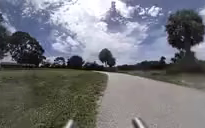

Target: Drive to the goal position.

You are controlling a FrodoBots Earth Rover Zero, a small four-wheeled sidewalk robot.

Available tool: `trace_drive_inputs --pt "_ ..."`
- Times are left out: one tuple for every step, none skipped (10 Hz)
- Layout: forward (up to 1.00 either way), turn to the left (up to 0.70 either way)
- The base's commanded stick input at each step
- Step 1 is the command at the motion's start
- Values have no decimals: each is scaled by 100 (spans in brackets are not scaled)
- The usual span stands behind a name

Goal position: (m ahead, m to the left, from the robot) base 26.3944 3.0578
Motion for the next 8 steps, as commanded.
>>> trace_drive_inputs --pt "85 -26" --pt "85 -32" --pt "85 -26" --pt "85 -12" --pt "85 0" --pt "85 0" --pt "85 -8" --pt "85 -18"
